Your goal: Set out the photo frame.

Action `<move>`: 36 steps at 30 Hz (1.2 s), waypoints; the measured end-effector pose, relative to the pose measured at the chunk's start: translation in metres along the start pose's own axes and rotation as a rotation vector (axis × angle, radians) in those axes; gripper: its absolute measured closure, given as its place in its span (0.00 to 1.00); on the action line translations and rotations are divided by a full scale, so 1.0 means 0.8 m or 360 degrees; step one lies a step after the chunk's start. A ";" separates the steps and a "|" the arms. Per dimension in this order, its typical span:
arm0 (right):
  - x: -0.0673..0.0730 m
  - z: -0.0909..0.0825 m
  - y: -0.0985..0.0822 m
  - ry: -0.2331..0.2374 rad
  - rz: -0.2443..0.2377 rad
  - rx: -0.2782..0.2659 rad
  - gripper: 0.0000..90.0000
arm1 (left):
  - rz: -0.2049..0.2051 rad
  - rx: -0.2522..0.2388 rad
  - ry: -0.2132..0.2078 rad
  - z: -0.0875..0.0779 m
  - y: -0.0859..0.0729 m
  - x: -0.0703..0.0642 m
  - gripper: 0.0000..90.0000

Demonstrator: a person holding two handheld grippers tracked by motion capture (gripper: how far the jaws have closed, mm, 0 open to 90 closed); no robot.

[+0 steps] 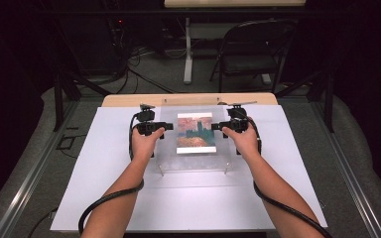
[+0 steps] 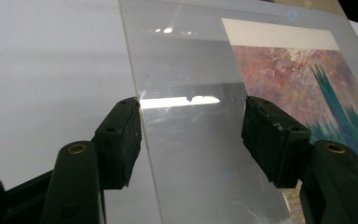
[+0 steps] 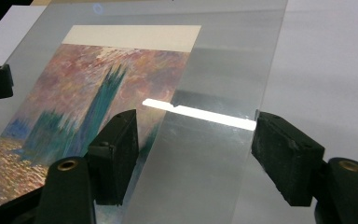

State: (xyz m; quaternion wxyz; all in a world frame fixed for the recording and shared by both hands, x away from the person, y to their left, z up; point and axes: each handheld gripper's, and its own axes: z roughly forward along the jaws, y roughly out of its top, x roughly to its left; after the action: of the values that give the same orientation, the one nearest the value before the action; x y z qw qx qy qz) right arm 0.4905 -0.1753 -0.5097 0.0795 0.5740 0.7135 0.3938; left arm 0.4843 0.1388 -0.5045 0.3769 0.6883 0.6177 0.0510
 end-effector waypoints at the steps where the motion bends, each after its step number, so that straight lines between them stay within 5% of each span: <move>1: 0.002 -0.003 0.000 -0.0009 -0.0005 -0.0001 0.36 | 0.0001 -0.0008 -0.0001 -0.001 0.000 -0.001 0.43; 36: 0.045 -0.063 -0.003 -0.0149 -0.0156 -0.0132 0.41 | 0.0130 -0.0154 0.0064 -0.065 -0.012 -0.035 0.51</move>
State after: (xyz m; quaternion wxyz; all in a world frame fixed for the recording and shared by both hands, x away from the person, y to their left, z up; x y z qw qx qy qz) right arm 0.4483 -0.1674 -0.4650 0.1556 0.5523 0.7194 0.3915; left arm 0.4423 0.1369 -0.4621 0.3948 0.6928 0.5934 0.1099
